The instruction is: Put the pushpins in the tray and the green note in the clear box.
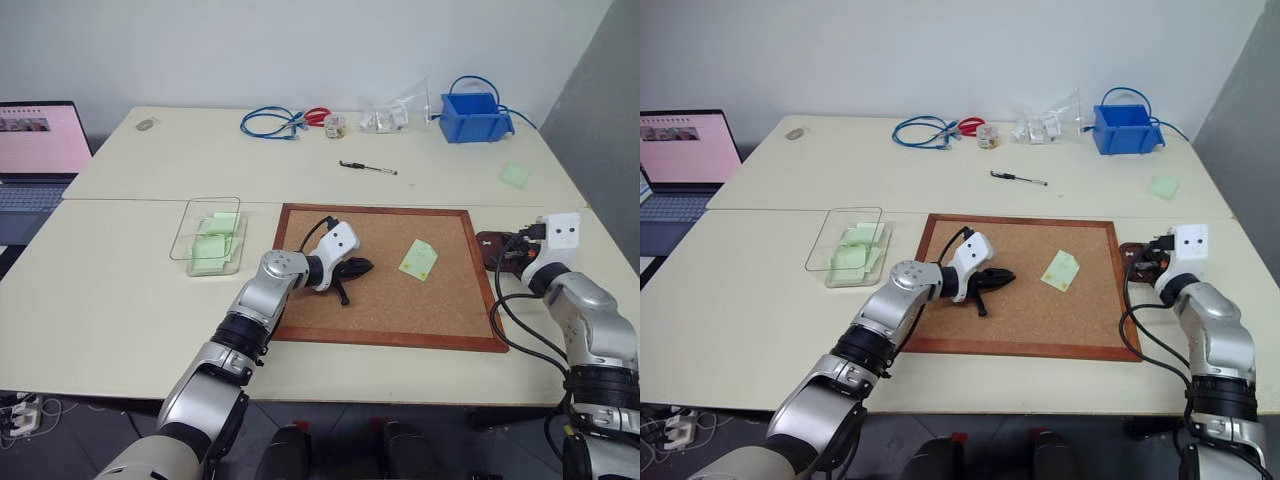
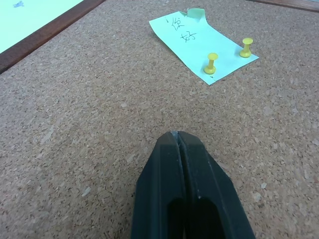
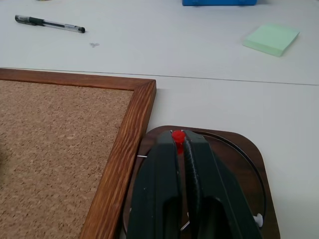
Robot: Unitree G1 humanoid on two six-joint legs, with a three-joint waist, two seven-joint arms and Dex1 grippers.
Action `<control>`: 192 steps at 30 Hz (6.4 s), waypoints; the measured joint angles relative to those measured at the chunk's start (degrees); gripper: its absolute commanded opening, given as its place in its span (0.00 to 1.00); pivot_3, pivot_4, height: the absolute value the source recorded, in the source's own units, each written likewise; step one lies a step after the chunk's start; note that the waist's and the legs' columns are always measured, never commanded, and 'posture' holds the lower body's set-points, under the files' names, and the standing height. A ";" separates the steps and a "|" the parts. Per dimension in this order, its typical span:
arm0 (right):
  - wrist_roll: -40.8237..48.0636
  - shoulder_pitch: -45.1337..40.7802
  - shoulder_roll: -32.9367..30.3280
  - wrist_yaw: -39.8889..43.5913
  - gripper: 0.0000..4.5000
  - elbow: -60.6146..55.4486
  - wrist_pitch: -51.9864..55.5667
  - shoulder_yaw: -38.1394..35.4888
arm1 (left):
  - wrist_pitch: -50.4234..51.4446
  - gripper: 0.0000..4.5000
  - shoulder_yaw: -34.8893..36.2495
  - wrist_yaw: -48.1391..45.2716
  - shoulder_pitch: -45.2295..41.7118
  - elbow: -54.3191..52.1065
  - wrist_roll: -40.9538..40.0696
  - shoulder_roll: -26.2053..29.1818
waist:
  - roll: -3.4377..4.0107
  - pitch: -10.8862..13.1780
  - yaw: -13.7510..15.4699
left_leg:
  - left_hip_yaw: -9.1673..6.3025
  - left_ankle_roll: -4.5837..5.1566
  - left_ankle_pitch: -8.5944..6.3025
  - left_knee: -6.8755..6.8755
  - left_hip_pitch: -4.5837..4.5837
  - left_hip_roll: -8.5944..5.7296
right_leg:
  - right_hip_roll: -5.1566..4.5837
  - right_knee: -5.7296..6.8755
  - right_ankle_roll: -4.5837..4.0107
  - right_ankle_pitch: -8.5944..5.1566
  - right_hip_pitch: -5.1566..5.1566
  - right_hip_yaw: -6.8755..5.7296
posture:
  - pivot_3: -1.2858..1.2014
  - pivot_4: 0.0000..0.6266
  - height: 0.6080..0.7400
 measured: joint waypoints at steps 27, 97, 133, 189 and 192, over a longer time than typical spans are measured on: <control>7.57 11.31 -4.51 18.75 0.66 -22.92 2.40 11.57 | -0.16 0.00 -0.06 -0.03 0.29 -0.16 0.00 0.41 | 0.01 -0.04 -0.07 | -0.10 0.00 0.00 0.00 0.02 0.03 | 0.05 -0.19 0.02 0.00 0.14 -0.10 | 0.52 0.24 1.00; -1.31 -2.24 -2.04 -0.12 0.13 7.66 -4.66 3.28 | -2.23 0.00 -1.03 -0.24 0.35 -0.04 0.05 0.95 | -0.01 -0.10 0.03 | -0.10 0.00 0.00 -0.06 -0.06 0.03 | 0.02 -0.25 0.01 0.00 0.06 -0.12 | 0.52 0.24 1.00; 3.40 9.00 0.77 19.25 0.81 -17.53 -3.59 19.18 | -2.33 0.00 -1.27 -0.09 0.56 -0.32 0.06 1.35 | 0.06 -0.14 -0.11 | -0.14 0.00 0.00 -0.04 -0.02 0.05 | 0.07 -0.34 0.03 0.01 0.14 -0.13 | 0.52 0.24 1.00; 8.82 2.68 0.50 17.17 0.00 -20.13 5.23 12.39 | -8.49 0.16 -1.10 0.28 0.71 0.84 1.26 1.22 | 0.04 -0.13 0.10 | -0.18 0.00 0.00 -0.05 -0.19 0.02 | 0.02 -0.34 0.03 0.01 -0.01 -0.18 | 0.52 0.24 1.00; 8.83 2.78 -0.55 17.35 0.00 -20.13 5.88 12.21 | -11.52 0.29 -1.17 -2.64 -1.23 3.32 1.24 2.15 | 0.02 -0.10 0.09 | -0.18 0.00 0.00 -0.06 -0.27 0.02 | 0.03 -0.36 0.02 0.01 -0.09 -0.20 | 0.52 0.24 1.00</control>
